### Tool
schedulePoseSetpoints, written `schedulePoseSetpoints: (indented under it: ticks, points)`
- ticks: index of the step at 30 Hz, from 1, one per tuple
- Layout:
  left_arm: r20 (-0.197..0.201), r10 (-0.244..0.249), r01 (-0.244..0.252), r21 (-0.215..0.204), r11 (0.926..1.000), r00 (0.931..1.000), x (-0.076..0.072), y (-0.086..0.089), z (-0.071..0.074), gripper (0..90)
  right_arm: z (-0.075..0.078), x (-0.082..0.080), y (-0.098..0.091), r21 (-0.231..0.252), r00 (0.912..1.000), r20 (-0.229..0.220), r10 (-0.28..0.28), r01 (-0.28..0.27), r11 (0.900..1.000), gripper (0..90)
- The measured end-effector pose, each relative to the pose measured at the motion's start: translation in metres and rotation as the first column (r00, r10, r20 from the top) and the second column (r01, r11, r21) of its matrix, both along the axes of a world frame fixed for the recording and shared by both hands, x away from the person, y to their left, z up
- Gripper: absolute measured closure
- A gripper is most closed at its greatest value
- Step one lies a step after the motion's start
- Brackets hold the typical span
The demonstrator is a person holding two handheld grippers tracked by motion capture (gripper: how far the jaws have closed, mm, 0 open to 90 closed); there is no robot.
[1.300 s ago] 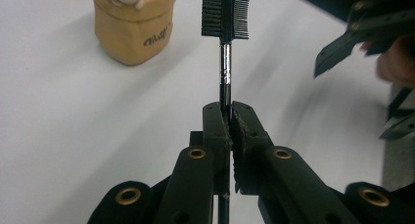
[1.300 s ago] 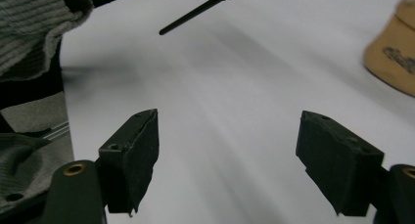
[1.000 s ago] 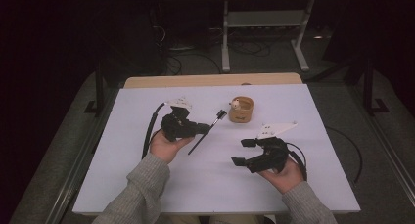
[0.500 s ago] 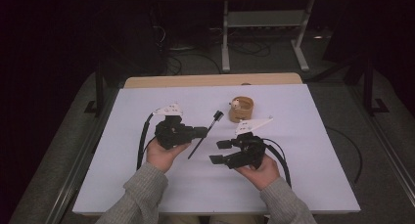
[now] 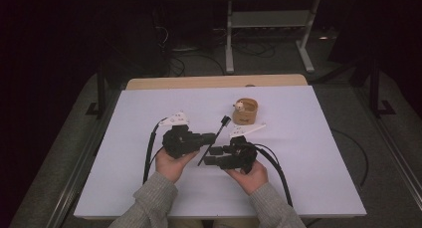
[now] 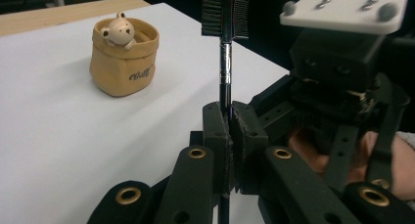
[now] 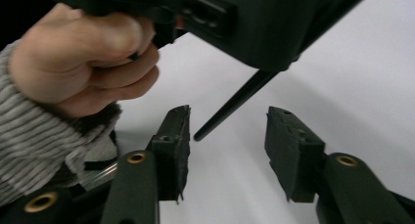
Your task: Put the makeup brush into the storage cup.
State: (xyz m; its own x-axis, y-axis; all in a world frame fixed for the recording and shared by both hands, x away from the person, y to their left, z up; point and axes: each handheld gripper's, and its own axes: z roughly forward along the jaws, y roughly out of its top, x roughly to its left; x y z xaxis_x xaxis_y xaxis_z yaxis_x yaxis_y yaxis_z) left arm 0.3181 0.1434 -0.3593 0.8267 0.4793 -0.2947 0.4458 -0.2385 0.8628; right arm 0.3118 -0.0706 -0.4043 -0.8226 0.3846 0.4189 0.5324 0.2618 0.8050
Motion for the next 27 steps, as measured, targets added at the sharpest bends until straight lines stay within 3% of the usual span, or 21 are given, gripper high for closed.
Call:
schedulePoseSetpoints:
  ticks: [2,6,13,16,17,20,23,24,27]
  points:
    - [0.02,0.001,-0.002,0.011,0.9999,0.9998,-0.001,-0.001,0.001,85.7,-0.001,0.001,0.0,0.02,1.0,-0.002,-0.002,0.002,0.9998,54.8]
    - [0.023,0.02,-0.02,-0.011,0.9997,0.9995,-0.003,-0.002,-0.001,85.7,0.0,0.003,0.001,0.072,0.9999,-0.009,0.005,-0.005,0.9974,63.4]
    - [0.061,0.042,-0.04,-0.043,0.9983,0.9973,-0.009,-0.005,-0.001,85.7,-0.001,0.008,-0.003,0.091,0.9998,-0.02,0.001,0.001,0.9958,79.4]
    - [0.084,0.053,-0.049,-0.05,0.9975,0.9951,-0.012,-0.003,0.001,85.5,-0.002,0.01,-0.009,0.103,0.9979,-0.063,-0.016,0.022,0.9945,84.4]
    - [0.082,0.05,-0.046,-0.042,0.998,0.9954,-0.012,-0.004,0.001,85.4,-0.003,0.01,-0.01,0.107,0.9984,-0.055,-0.009,0.015,0.9941,84.5]
    - [0.08,0.045,-0.041,-0.05,0.9979,0.9958,-0.013,-0.004,0.001,84.1,-0.001,0.008,-0.009,0.076,0.9992,-0.036,-0.019,0.022,0.9969,84.7]
    - [0.072,0.028,-0.024,-0.055,0.9982,0.997,-0.013,-0.002,0.003,77.7,0.001,0.006,-0.01,0.034,0.9998,-0.008,-0.02,0.02,0.9992,84.7]
    - [0.05,0.015,-0.013,-0.053,0.9985,0.9986,-0.012,-0.002,0.004,74.7,0.001,0.006,-0.011,0.021,0.9998,0.0,-0.017,0.017,0.9996,84.7]
    - [0.052,0.0,0.003,-0.045,0.999,0.9986,-0.011,0.0,0.005,70.8,0.004,0.004,-0.013,-0.023,0.9997,0.021,-0.01,0.01,0.9997,84.7]
